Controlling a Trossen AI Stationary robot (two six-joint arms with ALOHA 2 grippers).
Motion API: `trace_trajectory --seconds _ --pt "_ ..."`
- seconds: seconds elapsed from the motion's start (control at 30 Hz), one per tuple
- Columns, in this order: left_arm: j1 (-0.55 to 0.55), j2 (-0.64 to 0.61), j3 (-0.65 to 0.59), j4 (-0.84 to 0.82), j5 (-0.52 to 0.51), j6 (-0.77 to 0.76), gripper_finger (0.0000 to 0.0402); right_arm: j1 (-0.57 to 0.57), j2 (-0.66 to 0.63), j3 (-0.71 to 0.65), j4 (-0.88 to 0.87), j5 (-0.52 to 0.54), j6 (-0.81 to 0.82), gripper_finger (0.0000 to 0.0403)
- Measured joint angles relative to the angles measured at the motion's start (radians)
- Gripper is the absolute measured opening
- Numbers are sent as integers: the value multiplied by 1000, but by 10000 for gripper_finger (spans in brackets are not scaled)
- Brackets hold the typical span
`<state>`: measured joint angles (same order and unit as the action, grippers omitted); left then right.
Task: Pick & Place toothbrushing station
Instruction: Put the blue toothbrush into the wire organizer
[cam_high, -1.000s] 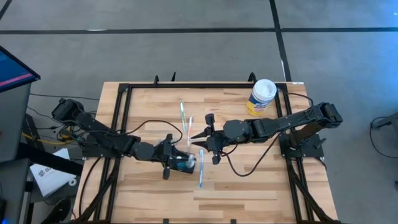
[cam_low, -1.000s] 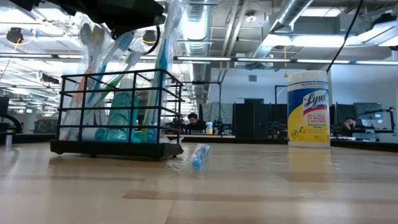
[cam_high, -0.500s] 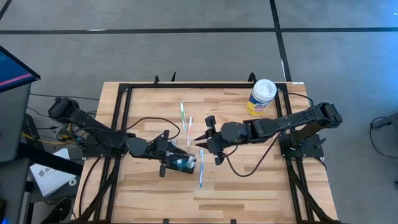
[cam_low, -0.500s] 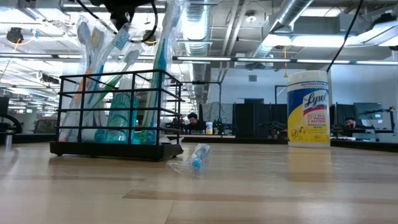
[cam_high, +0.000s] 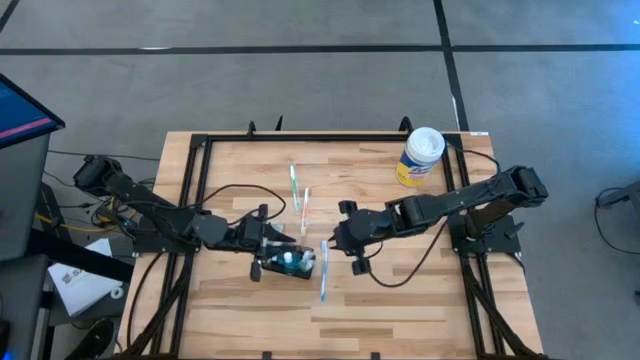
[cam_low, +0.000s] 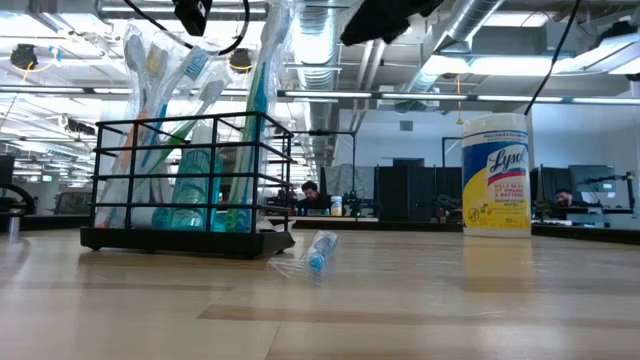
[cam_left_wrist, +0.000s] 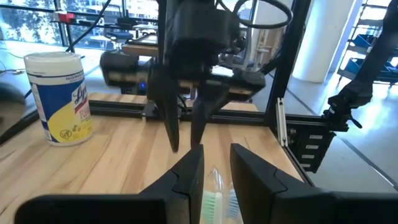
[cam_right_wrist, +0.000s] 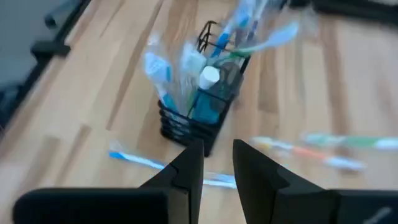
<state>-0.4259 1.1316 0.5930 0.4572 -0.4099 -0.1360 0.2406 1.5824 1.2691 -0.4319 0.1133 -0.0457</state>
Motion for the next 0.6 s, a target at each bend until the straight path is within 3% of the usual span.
trace_trajectory --seconds 0.2,0.4,0.6 --pt "0 0 0 6 0 -2 74 -1 92 -1 -42 -64 252 77" --pt "0 0 0 15 0 -3 74 -15 165 0 -67 -61 533 75" --pt "0 0 0 18 0 -3 74 -26 233 -1 -39 -64 684 67"
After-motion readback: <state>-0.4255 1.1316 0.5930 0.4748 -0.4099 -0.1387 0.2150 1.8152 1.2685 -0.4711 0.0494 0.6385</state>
